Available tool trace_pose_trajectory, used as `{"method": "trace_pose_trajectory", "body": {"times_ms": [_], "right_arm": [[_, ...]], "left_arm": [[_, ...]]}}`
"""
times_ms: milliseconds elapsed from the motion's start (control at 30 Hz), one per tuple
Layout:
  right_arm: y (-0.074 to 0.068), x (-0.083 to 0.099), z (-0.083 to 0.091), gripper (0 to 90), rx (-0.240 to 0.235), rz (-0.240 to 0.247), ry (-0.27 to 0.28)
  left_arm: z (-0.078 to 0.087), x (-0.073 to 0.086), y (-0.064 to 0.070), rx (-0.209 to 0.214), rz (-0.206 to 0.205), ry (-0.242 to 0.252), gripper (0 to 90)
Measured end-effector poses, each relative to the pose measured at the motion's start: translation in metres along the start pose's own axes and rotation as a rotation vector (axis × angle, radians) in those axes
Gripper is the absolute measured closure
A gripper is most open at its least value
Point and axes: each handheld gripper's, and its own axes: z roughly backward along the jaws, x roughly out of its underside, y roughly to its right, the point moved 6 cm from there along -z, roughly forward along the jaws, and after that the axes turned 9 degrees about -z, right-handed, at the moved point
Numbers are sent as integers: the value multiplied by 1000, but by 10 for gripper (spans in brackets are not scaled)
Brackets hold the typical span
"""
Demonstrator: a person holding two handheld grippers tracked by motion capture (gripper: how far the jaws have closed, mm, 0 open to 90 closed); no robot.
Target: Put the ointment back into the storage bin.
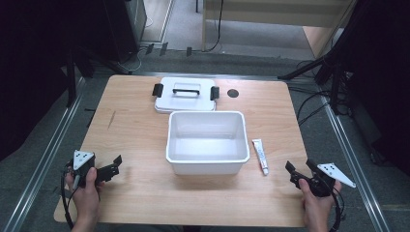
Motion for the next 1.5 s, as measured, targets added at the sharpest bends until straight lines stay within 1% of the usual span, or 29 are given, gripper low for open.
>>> {"method": "trace_pose_trajectory", "body": {"times_ms": [167, 333, 367, 400, 433, 467, 533, 567, 600, 633, 667, 700, 767, 833, 867, 900, 967, 1000, 1033, 1067, 1100, 1133, 1167, 1200, 1233, 1300, 1333, 1367, 1500], "right_arm": [[0, 0, 0, 137, -1, -1, -5], [-2, 1, 0, 136, -32, -5, -74], [-2, 1, 0, 136, -32, -5, -74], [-4, 3, 0, 136, -14, 20, -125], [-4, 3, 0, 136, -14, 20, -125], [-9, 6, -1, 136, 0, 52, -190], [-13, 10, -3, 136, 26, 84, -257], [-13, 10, -3, 136, 26, 84, -257], [-16, 12, -3, 136, 27, 101, -306], [-16, 12, -3, 136, 27, 101, -306], [-18, 12, -3, 136, 15, 105, -344], [-18, 12, -3, 136, 15, 105, -344], [-21, 11, -3, 137, 23, 110, -387], [-23, 12, -3, 136, 35, 127, -441], [-26, 12, -4, 137, 49, 155, -503], [-26, 12, -4, 137, 49, 155, -503], [-30, 12, -4, 136, 67, 197, -579], [-33, 11, -5, 135, 71, 194, -627], [-33, 11, -5, 135, 71, 194, -627], [-35, 8, -5, 135, 90, 192, -671], [-35, 8, -5, 135, 90, 192, -671], [-39, 5, -6, 135, 114, 196, -730], [-39, 5, -6, 135, 114, 196, -730], [-41, 3, -7, 136, 126, 192, -771], [-41, 3, -7, 136, 126, 192, -771], [-42, 0, -7, 141, 144, 194, -821], [-43, -3, -9, 166, 163, 192, -866], [-43, -3, -9, 166, 163, 192, -866], [-47, -10, -12, 257, 178, 213, -904]], "left_arm": [[0, 0, 0, -1, -1, -3, 6], [0, 0, 0, 9, 7, -4, 6], [0, 0, 0, 9, 7, -4, 6], [0, 0, 0, 8, 9, -1, 6], [0, 0, 0, 7, 7, -5, 6], [-1, 0, 0, 5, 7, -5, 6], [-1, 0, 0, 5, 4, -8, 6], [-1, 0, 0, 5, 4, -8, 6], [-1, 0, 0, 6, 6, -7, 6], [-1, 0, 0, 6, 6, -7, 6], [-1, 0, 0, 6, 10, -7, 6], [-1, 0, 0, 6, 10, -7, 6], [-1, 0, 0, 6, 8, -7, 6], [0, 0, 0, 5, 4, -8, 6], [0, 0, 0, 5, 7, -8, 6], [-1, 0, 0, 5, 7, -8, 6], [-1, 0, 0, 5, 9, -9, 6], [-1, 0, 0, 5, 9, -10, 6], [-1, 0, 0, 5, 9, -10, 6], [-1, 0, 0, 6, 7, -11, 6], [-1, 0, 0, 8, 6, -12, 6], [-1, 0, 1, 7, 5, -10, 6], [-1, 0, 1, 7, 5, -10, 6], [-1, 0, 0, 8, 5, -12, 6], [-1, 0, 0, 8, 5, -12, 6], [-1, 0, 0, 7, 6, -12, 6], [-1, 1, 0, 6, 3, -16, 6], [-1, 1, 0, 6, 3, -16, 6], [-1, 1, 0, 7, 0, -19, 6]]}}
